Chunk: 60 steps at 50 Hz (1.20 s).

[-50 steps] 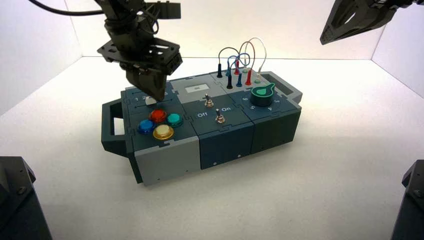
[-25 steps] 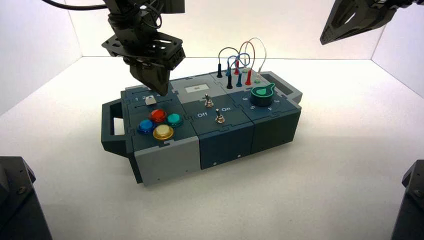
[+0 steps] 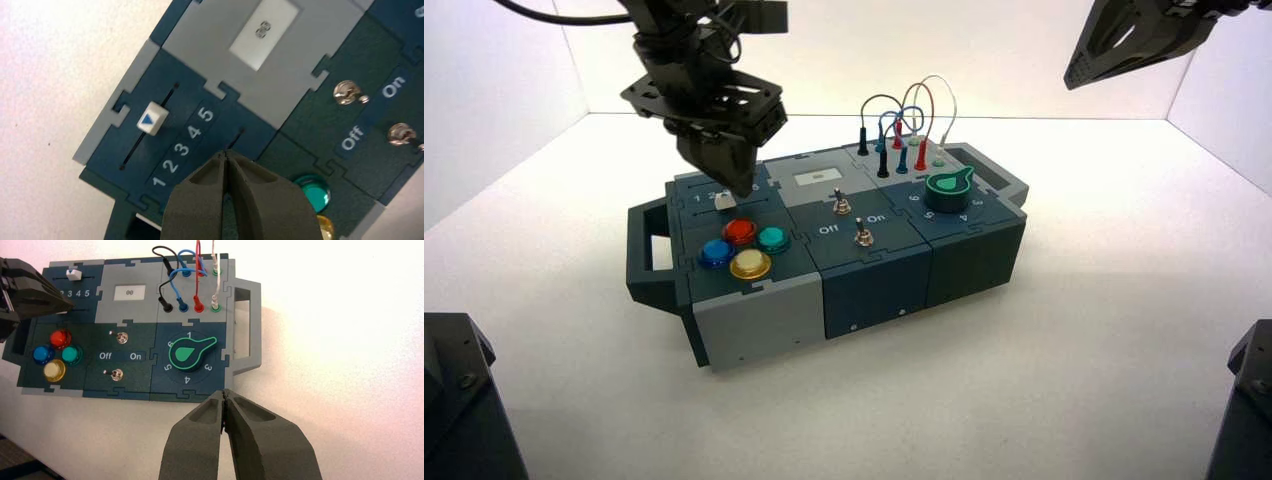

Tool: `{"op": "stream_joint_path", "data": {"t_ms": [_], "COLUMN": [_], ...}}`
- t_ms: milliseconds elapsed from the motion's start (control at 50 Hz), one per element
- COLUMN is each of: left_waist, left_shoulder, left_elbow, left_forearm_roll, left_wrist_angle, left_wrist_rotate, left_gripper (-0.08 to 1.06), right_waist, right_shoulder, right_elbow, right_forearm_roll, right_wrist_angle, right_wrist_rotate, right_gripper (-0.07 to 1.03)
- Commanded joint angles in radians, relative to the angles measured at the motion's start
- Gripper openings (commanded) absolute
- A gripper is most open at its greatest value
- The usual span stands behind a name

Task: Move the bottom slider to position 2.

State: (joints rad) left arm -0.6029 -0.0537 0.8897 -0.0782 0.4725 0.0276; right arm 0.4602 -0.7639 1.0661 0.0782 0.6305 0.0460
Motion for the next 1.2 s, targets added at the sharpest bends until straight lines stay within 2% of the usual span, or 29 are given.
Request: {"op": "stream_joint_path", "data": {"t_ms": [20,760,980,1200], "left_waist": [0.009,0.009,0.009,-0.011], "left_shoulder": [-0.026,-0.031,-0.005,0.02], "left_elbow": [-0.002,0.005,-0.035,-0.087], "left_forearm_roll": [0.005,0.005,0.005,0.0], "left_wrist_angle": [-0.002,-0.002,0.0,0.029], "left_wrist_rotate": [0.003,0.003,0.029,0.031], "left_gripper": [-0.03,-0.03,-0.03,-0.03], "right_waist": [0.006,0.005,0.006,0.006], "right_shoulder": [0.0,-0.002,-0.002,-0.002], "right_elbow": [-0.025,-0.026,-0.026,-0.025], "right_forearm_roll": [0.003,0.002,0.002,0.002], "right_wrist_angle": [-0.008,-0.008,-0.008,-0.008], "right_wrist_rotate": [-0.002,-0.002,-0.002,-0.002], "right_gripper": [-0.02,-0.02,-0.02,-0.02]}}
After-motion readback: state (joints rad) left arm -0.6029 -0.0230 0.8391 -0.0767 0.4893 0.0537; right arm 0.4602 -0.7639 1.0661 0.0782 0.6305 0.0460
